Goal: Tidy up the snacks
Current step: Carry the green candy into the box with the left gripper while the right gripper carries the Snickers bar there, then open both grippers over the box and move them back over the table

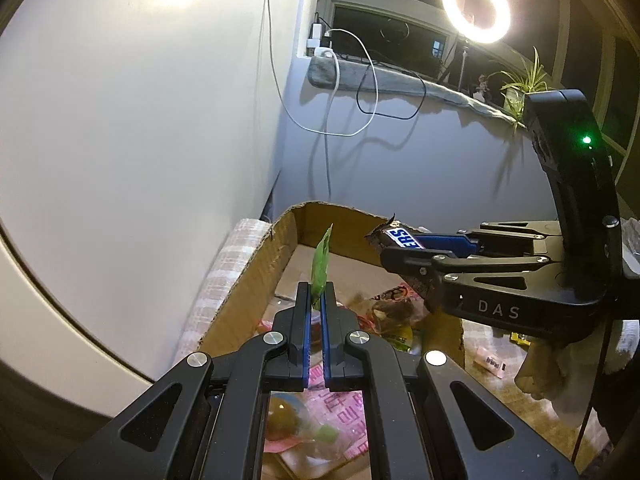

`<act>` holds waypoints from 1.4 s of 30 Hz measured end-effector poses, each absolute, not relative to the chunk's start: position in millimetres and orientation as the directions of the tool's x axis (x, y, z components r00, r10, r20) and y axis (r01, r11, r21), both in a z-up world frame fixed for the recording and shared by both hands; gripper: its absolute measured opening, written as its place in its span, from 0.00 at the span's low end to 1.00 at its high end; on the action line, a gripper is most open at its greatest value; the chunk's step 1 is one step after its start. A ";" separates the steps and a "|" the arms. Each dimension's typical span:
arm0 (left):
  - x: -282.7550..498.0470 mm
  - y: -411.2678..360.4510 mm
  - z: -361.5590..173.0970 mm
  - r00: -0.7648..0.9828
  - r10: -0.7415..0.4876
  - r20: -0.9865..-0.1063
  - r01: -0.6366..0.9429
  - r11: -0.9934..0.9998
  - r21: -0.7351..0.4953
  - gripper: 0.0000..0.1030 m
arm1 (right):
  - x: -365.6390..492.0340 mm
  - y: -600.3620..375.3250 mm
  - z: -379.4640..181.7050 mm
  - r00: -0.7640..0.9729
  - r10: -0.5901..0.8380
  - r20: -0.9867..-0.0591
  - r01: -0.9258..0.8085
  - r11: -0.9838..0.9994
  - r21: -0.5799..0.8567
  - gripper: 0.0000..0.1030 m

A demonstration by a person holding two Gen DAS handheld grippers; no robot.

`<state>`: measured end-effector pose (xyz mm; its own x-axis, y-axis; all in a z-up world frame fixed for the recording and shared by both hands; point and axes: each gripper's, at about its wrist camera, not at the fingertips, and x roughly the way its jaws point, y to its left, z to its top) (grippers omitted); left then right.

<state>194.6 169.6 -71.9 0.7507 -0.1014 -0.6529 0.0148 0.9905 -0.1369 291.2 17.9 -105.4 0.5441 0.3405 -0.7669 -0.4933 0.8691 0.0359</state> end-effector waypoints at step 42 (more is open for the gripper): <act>159.2 147.7 -51.5 0.775 -0.045 -0.631 -0.023 0.995 -0.100 0.77 | 244.2 -34.4 -73.2 0.647 0.238 -0.724 -0.372 0.928 -0.028 0.82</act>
<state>159.2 147.7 -51.5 0.7748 -0.0455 -0.6306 -0.0229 0.9947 -0.0998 244.2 -34.4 -73.2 0.6474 0.2382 -0.7240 -0.3723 0.9277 -0.0277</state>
